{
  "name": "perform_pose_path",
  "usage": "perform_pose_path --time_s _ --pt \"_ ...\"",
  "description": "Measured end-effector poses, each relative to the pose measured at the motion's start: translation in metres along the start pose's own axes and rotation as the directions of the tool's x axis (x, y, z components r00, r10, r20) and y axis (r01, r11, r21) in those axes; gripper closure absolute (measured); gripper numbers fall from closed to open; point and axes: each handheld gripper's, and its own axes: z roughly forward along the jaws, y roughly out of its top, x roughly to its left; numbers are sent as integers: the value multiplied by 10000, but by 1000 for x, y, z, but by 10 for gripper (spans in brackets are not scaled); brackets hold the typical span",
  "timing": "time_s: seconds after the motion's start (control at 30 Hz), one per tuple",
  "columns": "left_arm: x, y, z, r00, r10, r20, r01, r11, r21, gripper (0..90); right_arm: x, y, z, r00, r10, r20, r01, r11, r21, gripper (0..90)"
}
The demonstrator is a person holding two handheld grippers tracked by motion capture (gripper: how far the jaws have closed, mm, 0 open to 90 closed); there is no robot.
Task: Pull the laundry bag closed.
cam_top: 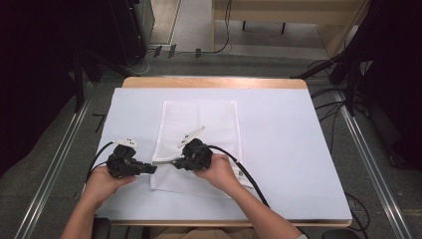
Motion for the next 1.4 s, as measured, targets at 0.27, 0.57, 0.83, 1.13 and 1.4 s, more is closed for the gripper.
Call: perform_pose_path --time_s 0.27,0.57,0.83,1.13,1.4 --pt "1 -1 -1 10000 68 -55 -68 10000 -7 887 0 0 -2 9999 -112 47 112 9999 22 882" --pt "1 -1 0 9999 98 -65 -97 9999 57 887 -4 -5 -6 9999 18 136 -19 10000 82 881" --pt "1 -1 0 10000 87 -3 -87 9999 49 887 -5 -8 -10 9999 86 96 -87 9999 98 881" --pt "1 -1 0 10000 95 24 -95 9999 79 887 -6 -10 -14 9999 27 124 -29 9998 184 881" --pt "0 -2 -1 9999 122 44 -122 9999 49 887 -7 -13 -19 9999 32 156 -34 9999 165 881"
